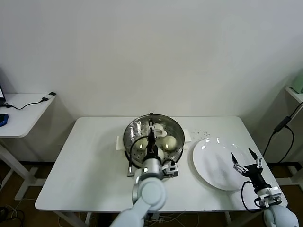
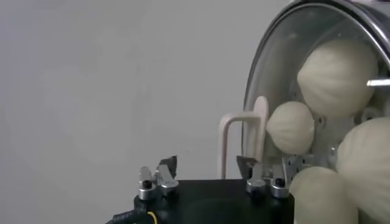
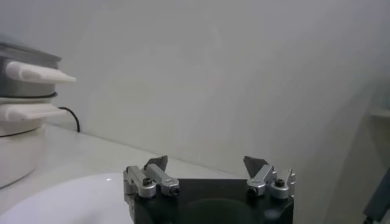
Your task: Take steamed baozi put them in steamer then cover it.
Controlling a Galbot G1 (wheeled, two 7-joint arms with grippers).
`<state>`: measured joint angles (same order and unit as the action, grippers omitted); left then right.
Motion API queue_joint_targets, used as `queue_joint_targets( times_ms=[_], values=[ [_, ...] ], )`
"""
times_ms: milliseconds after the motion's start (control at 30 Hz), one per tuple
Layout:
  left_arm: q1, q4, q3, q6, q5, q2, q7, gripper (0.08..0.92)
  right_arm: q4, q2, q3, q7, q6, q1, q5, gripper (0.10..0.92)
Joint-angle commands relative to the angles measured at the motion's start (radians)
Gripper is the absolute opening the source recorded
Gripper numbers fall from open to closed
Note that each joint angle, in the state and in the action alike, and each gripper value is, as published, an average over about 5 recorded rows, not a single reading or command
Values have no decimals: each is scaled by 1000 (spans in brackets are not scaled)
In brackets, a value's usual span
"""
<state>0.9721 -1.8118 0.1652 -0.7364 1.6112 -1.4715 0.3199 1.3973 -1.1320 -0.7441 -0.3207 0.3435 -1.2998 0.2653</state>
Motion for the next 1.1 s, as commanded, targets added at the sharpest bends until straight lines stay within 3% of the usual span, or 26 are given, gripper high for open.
queue_joint_targets(
  times_ms=[33, 233, 400, 567, 800, 1100],
  values=[
    [94, -250, -24, -14, -208, 157, -35, 670, 27, -3, 0, 24, -42, -5, -20, 823],
    [196, -350, -150, 91, -465, 266, -192, 808, 88, 0, 1, 64, -110, -25, -39, 823],
    [293, -398, -339, 241, -795, 320, -340, 822, 130, -7, -3, 89, -123, -40, -46, 823],
    [406, -381, -628, 474, -1143, 314, -445, 823, 167, -34, -9, 102, -125, -53, -32, 823],
    [498, -233, -915, 704, -1591, 185, -395, 823, 204, -68, 0, 109, -137, -75, -49, 823],
    [521, -59, -967, 785, -1733, 58, -323, 823, 211, -78, 3, 105, -140, -90, -39, 823]
  ],
)
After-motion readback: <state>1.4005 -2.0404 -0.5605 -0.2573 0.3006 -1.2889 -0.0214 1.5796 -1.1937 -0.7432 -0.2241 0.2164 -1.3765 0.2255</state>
